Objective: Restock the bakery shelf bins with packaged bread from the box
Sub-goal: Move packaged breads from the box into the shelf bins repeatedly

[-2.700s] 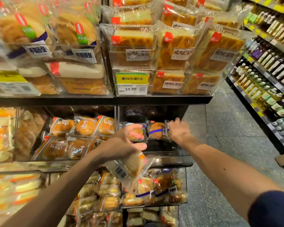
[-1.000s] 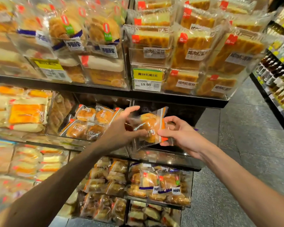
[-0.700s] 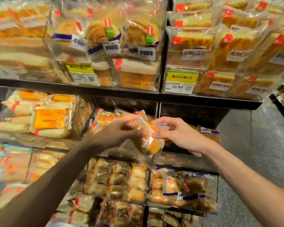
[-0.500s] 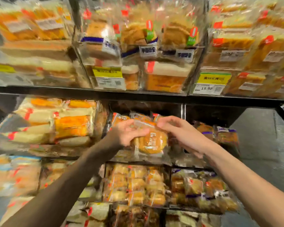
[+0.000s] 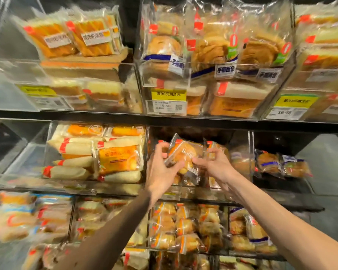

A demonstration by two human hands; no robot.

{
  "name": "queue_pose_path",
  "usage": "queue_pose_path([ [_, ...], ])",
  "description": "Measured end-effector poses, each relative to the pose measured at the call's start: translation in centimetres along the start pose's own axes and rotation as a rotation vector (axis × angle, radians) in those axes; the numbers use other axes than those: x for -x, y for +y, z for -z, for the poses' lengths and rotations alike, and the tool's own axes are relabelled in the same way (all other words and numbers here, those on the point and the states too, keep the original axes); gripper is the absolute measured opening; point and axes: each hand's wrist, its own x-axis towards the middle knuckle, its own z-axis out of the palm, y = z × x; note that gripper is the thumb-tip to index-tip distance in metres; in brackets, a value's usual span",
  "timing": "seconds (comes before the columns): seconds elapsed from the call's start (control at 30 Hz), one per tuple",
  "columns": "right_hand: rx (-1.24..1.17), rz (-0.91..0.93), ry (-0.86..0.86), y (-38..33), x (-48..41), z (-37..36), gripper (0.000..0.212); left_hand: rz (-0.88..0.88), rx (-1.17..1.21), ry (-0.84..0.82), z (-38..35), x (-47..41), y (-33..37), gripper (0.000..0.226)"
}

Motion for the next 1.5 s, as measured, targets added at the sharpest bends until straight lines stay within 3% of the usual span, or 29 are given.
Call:
queue_pose_path([
  [0.1,0.067,0.066,0.039,-1.0,-2.0,-1.6,0.061,-0.063,-0.308,-0.076,0.2,-0.9,-0.1,0.064],
  [0.3,0.271,0.208,0.047,-2.4,-5.7,-4.6,0.027,-0.054,-0.749,0.045,-1.0,-2.8,1.2,0.067],
  [0.43,0.431,0.253,-0.024,-2.3,-6.6,-5.1,0.039,-0.022,-1.094,0.015,-1.6,-3.8,1.9,0.072],
  [0.6,0.433,0.246,-0.066,-1.6,-7.0,-5.1,0.046,0.006,-1.275,-0.045,-2.3,-4.7,1.9,0.059],
  [0.77,0.445,0.227,-0.156,-2.0,-6.6,-4.3,0.057,0.028,-1.203,-0.138,-1.8,-5.2,2.2,0.061],
  [0.83,0.48,0.238,-0.177,-2.1,-6.2,-3.6,0.057,0.017,-1.118,-0.147,-1.2,-5.1,2.9,0.052],
  [1.0,0.69,0.373,-0.174,-4.1,-2.4,-1.3,0.038,-0.116,-0.834,-0.081,1.7,-2.8,4.2,0.034],
  [1.1,0.727,0.489,-0.246,-5.9,2.6,-0.9,0.024,-0.293,-0.694,-0.042,5.2,0.5,4.7,0.013],
  [1.17,0.74,0.603,-0.318,-6.9,6.5,-1.8,0.019,-0.359,-0.604,-0.009,8.6,3.5,5.0,0.011],
  [1.3,0.779,0.847,-0.506,-8.3,13.4,-7.8,0.025,-0.238,-0.576,0.058,17.3,10.1,4.1,0.005],
  [1.5,0.809,1.23,-0.806,-7.5,23.6,-25.9,0.045,-0.006,-0.635,0.266,34.7,24.2,-2.3,0.032],
])
